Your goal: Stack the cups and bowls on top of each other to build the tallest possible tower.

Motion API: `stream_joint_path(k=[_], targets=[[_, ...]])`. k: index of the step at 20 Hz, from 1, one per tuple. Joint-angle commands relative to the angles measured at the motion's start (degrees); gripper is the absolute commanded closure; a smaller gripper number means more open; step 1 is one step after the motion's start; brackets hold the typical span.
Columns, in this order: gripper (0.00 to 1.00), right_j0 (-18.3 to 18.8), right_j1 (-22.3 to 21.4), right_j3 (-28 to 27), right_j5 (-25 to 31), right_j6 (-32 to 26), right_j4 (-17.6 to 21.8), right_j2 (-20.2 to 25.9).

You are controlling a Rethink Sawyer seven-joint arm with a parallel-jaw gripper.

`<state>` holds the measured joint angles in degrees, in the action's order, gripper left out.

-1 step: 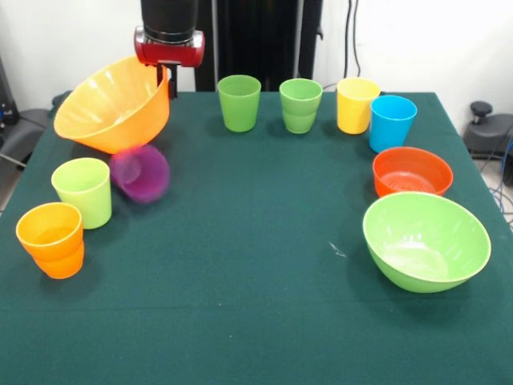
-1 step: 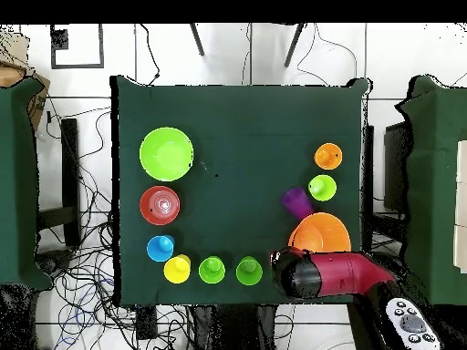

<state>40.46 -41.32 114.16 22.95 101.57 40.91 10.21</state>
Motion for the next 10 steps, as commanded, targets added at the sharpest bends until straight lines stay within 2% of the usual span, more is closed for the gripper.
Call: stream_joint_path(k=[1, 6, 10], targets=[[1.0, -2.05, -2.57, 2.19, 6.36, -4.67, -1.47, 6.1], [1.0, -1.78, -2.74, 2.11, 7.02, -4.6, -1.4, 6.48], [1.0, 0.68, -5.47, 3.91, 9.26, -7.25, -3.58, 8.65]])
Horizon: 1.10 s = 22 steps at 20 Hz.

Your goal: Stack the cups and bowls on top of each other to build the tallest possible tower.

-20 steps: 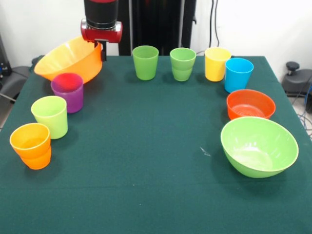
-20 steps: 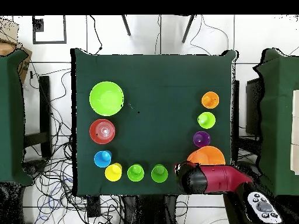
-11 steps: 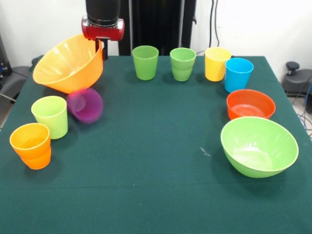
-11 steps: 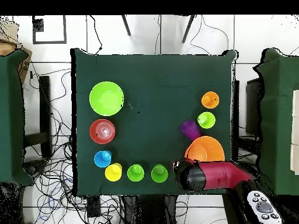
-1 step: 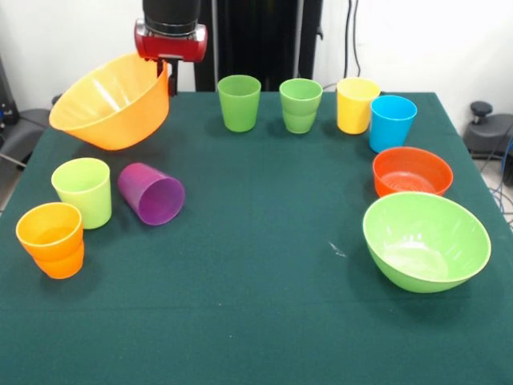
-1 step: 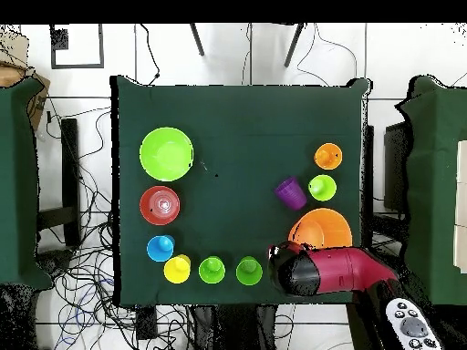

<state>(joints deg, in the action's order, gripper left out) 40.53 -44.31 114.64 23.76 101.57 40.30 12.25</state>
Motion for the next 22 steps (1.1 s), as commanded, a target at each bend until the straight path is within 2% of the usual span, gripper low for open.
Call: stream_joint_path(k=[1, 6, 15, 18, 22], targets=[[1.0, 1.12, -3.32, 3.96, 9.07, -7.84, -3.62, 7.14], [1.0, 1.55, -5.02, 4.03, 11.34, -8.53, -4.79, 8.15], [1.0, 2.74, -11.32, 6.86, 15.21, -9.46, -7.7, 10.85], [1.0, 0.83, -11.05, 5.97, 15.11, -7.33, -6.12, 9.94], [1.0, -3.96, -8.17, 3.41, 13.72, -1.62, -1.8, 7.09]])
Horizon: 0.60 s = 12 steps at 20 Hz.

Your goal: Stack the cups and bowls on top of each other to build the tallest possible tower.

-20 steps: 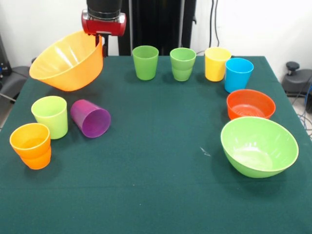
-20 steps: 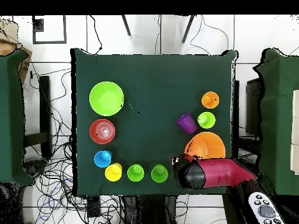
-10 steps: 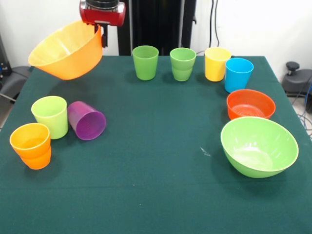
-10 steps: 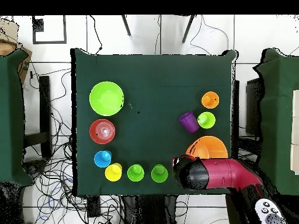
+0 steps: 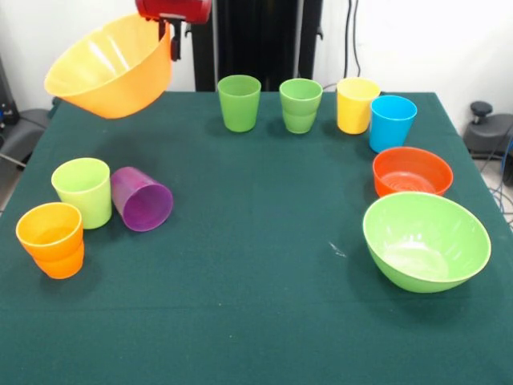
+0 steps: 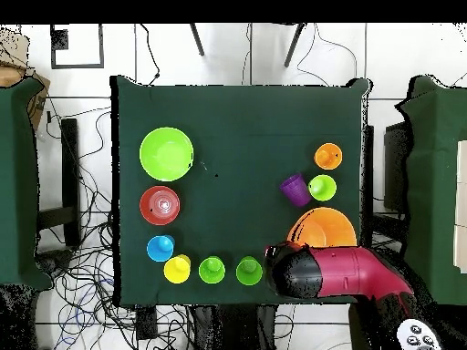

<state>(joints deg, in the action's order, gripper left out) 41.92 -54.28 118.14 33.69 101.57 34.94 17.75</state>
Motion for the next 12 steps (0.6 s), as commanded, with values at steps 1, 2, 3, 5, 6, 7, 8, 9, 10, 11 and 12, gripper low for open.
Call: stream_joint_path(k=[1, 2, 3, 5, 6, 7, 8, 9, 10, 11, 12], targets=[[1.0, -6.42, 2.26, -0.53, 3.4, -0.52, 4.39, 0.85], [1.0, -7.29, 2.51, -0.86, 3.18, 0.27, 5.01, 0.22], [1.0, -7.92, 2.63, -1.24, 3.13, 0.63, 5.33, -0.15], [1.0, -8.86, 2.66, -1.83, 3.15, 1.08, 5.57, -0.83], [1.0, -9.28, 2.65, -2.09, 3.12, 1.26, 5.93, -1.2], [1.0, -10.17, 3.0, -2.54, 2.8, 2.14, 6.64, -1.92], [1.0, -11.05, 3.35, -2.99, 2.49, 3.02, 7.35, -2.64], [1.0, -12.03, 4.0, -3.68, 2.27, 4.16, 8.11, -3.46], [1.0, -12.92, 4.85, -4.38, 1.72, 5.43, 8.73, -4.25], [1.0, -14.06, 5.87, -5.25, 1.49, 6.67, 9.34, -5.08], [1.0, -14.89, 6.71, -5.95, 1.15, 7.52, 9.94, -5.78]])
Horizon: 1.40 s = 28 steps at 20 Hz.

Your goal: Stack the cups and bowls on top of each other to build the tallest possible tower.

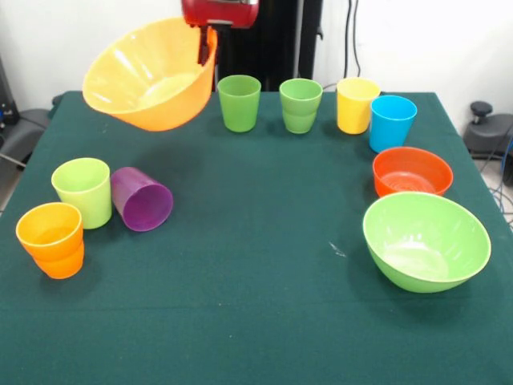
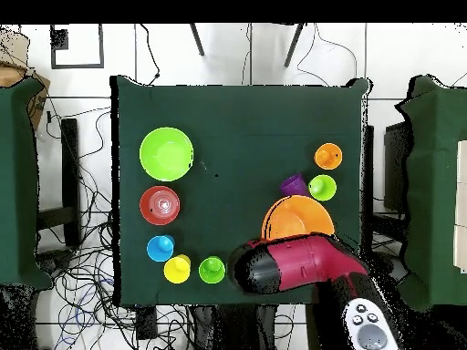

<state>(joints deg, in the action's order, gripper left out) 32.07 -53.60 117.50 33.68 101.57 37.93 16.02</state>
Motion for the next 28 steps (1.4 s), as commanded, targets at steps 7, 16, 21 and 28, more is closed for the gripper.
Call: stream_joint_path(k=[7, 16, 21, 28], targets=[[1.0, -6.75, 4.97, -5.23, 0.61, 5.75, 5.71, -6.29], [1.0, -10.8, 6.46, -6.32, -1.76, 7.48, 6.48, -10.27], [1.0, -10.78, 4.64, -5.34, -1.4, 5.25, 4.54, -10.47], [1.0, -10.24, 3.68, -5.63, 3.15, 3.42, -3.34, -6.76]])
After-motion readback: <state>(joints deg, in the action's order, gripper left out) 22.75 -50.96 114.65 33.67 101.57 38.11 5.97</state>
